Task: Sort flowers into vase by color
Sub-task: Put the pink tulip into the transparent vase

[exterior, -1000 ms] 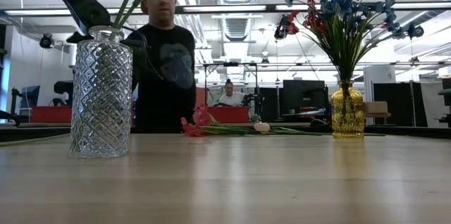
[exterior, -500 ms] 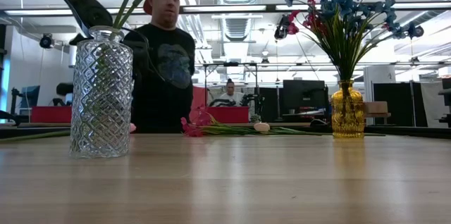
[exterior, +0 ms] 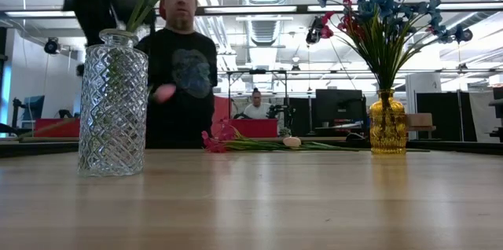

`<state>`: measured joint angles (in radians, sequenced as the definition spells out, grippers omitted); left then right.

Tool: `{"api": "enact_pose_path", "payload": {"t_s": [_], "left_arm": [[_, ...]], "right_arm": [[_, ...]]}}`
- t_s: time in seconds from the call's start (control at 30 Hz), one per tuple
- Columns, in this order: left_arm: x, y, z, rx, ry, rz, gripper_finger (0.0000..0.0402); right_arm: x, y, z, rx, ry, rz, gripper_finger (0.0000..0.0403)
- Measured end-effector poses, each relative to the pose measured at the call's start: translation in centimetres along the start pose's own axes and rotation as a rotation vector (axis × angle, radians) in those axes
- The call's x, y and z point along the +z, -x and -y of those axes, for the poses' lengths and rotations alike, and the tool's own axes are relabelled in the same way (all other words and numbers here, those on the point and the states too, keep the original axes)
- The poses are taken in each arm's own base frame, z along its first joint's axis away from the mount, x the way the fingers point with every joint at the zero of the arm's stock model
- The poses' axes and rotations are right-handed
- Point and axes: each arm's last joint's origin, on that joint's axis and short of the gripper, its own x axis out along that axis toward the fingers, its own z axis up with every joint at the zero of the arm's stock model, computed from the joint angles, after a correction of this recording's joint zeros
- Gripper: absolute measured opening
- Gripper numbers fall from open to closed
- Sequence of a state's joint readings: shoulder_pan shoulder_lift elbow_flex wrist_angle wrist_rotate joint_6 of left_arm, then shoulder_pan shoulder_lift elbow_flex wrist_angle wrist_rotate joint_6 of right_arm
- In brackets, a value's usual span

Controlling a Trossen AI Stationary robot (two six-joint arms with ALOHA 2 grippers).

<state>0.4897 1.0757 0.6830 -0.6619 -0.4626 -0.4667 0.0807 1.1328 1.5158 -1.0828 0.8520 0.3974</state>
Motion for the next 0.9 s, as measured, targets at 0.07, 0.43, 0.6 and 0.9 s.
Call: {"api": "enact_pose_path", "payload": {"t_s": [0.07,0.43,0.6,0.9], "left_arm": [[1.1,2.3,0.1,-0.079,-0.034,0.112,0.0002],[3.3,15.6,0.3,-0.919,-0.112,0.878,0.0001],[2.1,18.1,0.2,-1.149,-0.033,1.021,0.0001],[-0.5,17.9,3.1,-1.301,0.026,1.019,0.0001]], "right_arm": [[0.3,0.0,-0.2,0.017,0.005,0.022,0.0251],[1.4,0.0,-0.9,0.144,0.053,0.086,0.0251],[1.4,0.0,-1.0,0.155,0.054,0.083,0.0251],[1.3,0.0,-1.0,0.158,0.057,0.079,0.0251]]}}
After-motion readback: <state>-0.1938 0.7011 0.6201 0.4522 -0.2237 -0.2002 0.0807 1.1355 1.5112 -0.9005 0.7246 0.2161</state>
